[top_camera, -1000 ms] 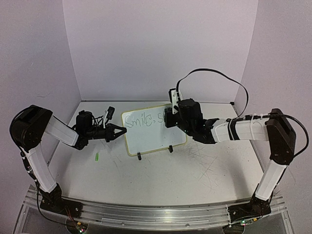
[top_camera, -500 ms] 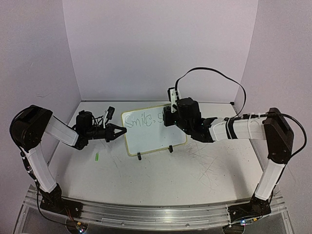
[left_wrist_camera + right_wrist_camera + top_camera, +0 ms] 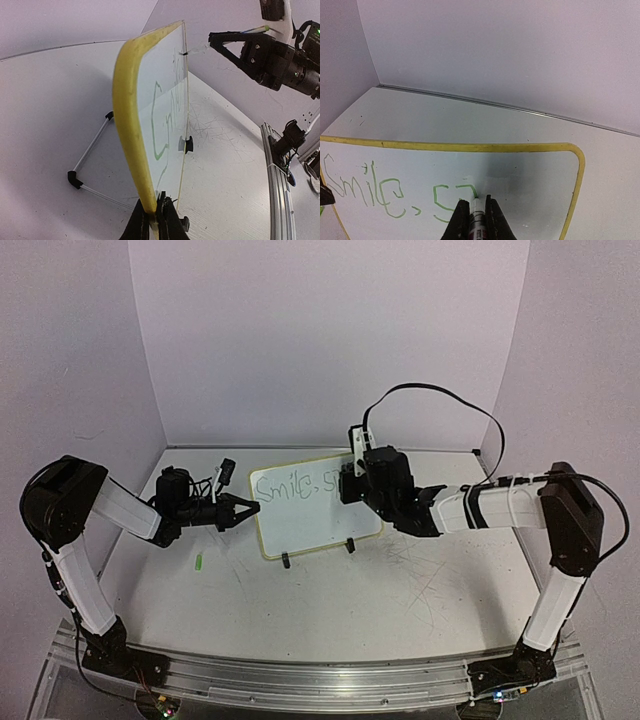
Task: Write a sentence on the whiteboard
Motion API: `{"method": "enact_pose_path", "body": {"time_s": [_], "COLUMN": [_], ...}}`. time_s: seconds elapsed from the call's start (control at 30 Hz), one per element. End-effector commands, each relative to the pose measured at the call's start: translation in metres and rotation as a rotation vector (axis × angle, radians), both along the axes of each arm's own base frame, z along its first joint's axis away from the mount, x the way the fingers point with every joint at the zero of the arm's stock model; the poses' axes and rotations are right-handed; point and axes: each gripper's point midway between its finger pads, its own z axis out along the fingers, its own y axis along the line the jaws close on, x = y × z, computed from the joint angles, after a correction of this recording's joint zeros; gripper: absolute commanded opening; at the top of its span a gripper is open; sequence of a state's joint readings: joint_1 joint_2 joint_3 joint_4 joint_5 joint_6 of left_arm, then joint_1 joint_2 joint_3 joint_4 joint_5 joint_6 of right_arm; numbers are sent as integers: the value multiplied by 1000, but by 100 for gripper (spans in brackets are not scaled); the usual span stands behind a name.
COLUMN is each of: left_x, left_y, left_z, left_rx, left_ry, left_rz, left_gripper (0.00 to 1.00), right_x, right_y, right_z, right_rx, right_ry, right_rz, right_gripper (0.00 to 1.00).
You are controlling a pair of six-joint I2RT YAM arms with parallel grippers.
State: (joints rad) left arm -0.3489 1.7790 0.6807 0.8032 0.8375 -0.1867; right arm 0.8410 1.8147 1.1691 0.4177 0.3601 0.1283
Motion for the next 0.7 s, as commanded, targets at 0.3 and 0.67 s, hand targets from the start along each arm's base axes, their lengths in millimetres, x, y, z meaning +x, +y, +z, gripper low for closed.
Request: {"method": "enact_pose_path", "body": {"time_s": [0.3,0.67], "left_x": [7,7], "left_y": [10,10], "left_z": [-28,-27], "left_rx": [107,108], "left_ry": [-2,-3], "left_rz": [57,59], "left_gripper": [0,0], "right_x": [-8,-19], "right_y": [12,7], "right_z": [-9,52], "right_rx": [58,156], "right_ry": [46,-51], "right_rz": [56,98], "right_gripper": [0,0]}}
